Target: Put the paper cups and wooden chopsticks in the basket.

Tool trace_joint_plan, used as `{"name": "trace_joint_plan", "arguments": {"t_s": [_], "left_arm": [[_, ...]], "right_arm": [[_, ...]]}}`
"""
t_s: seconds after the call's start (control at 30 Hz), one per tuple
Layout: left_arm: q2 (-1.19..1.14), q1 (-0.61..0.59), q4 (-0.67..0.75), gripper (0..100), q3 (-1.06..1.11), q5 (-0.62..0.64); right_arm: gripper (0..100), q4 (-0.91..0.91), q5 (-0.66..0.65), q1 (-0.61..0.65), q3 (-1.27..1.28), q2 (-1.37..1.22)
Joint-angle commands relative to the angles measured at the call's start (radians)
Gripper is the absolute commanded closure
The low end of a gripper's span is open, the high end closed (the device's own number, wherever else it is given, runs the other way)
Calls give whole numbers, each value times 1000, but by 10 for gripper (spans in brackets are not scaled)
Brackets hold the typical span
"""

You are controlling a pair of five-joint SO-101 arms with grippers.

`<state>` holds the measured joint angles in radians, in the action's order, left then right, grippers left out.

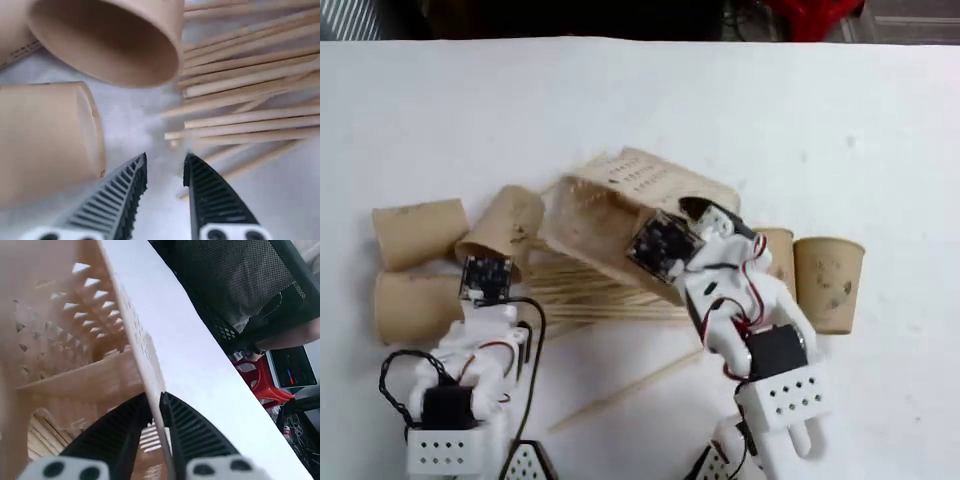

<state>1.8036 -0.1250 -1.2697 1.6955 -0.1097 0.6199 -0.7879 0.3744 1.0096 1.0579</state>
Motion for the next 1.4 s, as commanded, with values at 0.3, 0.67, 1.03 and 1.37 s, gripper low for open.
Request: {"name": "trace_joint_plan", "arguments": {"t_s": [0.3, 0.67, 1.03, 1.37], "left_arm": [[-2, -8, -5, 865, 0, -5], [-2, -8, -5, 865, 0, -5], [-2, -8, -5, 865, 0, -5], [-2, -8, -5, 865, 0, -5]], "right_arm": [[980, 99, 140, -19, -651, -677], [977, 344, 176, -70, -1080, -1024], [976, 397, 443, -116, -1157, -1033], [765, 395, 436, -116, -1157, -1050]]}}
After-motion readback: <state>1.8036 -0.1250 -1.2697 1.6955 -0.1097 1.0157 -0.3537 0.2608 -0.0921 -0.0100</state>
